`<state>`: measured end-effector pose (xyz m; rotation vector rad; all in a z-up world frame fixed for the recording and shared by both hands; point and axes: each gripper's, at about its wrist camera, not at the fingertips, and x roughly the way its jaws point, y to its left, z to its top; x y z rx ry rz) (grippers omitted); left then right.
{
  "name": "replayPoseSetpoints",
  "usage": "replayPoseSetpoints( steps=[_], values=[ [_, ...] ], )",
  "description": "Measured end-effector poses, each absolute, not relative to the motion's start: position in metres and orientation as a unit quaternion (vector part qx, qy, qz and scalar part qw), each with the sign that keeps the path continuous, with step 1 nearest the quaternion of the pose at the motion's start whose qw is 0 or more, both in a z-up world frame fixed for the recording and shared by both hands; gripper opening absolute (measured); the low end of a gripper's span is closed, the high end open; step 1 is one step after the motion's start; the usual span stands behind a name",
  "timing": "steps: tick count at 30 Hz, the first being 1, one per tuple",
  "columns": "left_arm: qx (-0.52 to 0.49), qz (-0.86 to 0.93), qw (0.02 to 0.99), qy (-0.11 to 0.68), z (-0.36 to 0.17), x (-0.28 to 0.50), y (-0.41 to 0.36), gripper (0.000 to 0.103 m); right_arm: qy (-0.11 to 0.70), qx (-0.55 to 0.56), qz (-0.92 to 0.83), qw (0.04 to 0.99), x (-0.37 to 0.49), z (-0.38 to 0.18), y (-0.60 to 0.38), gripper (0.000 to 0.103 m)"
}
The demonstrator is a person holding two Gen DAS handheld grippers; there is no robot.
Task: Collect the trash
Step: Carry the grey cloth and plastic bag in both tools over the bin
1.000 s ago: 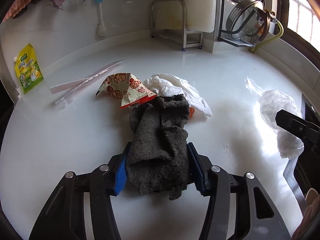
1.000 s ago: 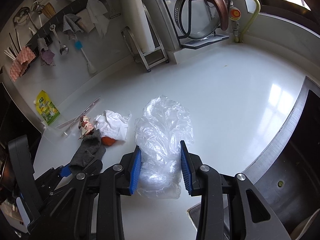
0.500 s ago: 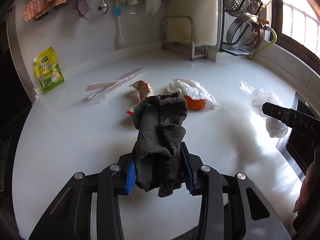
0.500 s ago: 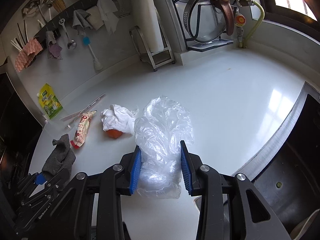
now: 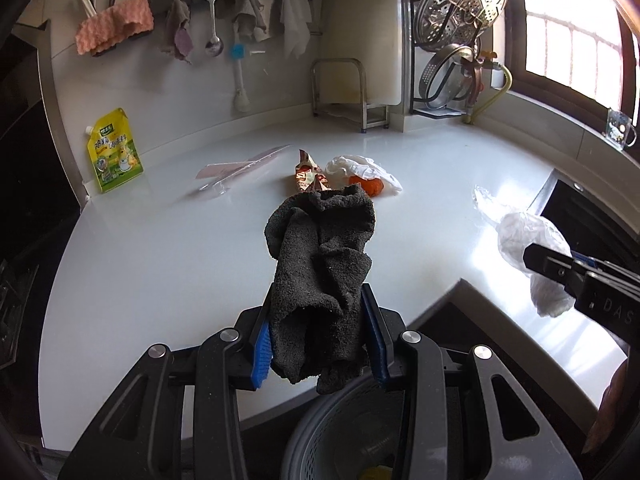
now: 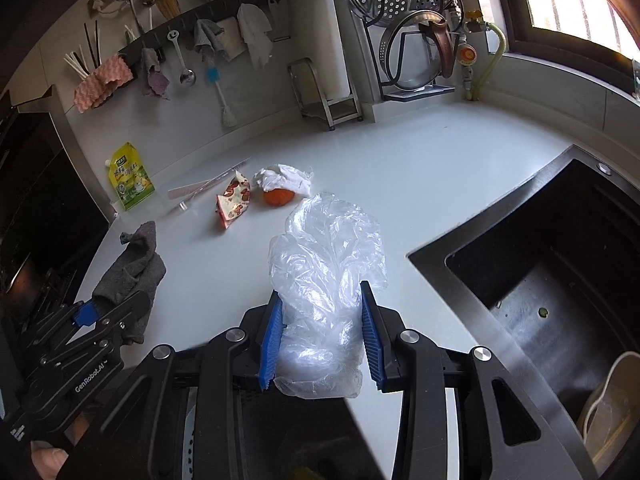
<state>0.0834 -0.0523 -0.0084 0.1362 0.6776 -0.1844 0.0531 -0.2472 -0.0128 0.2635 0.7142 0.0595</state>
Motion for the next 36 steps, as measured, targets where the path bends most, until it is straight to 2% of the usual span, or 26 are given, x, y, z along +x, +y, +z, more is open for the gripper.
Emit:
replayPoseSetpoints(
  steps=[19,36],
  values=[
    [0.068,-0.139,0.922,0.356,-0.043,-0.004,-0.037,0.038,0.377,0.120,0.023,0.918,-0.060,-0.049,-0.207,0.035],
    [0.051,-0.134,0.905,0.401,-0.073,-0.016,-0.023,0.038,0.399,0.099,0.045,0.911,-0.072,-0.067,-0.181,0.035]
  ],
)
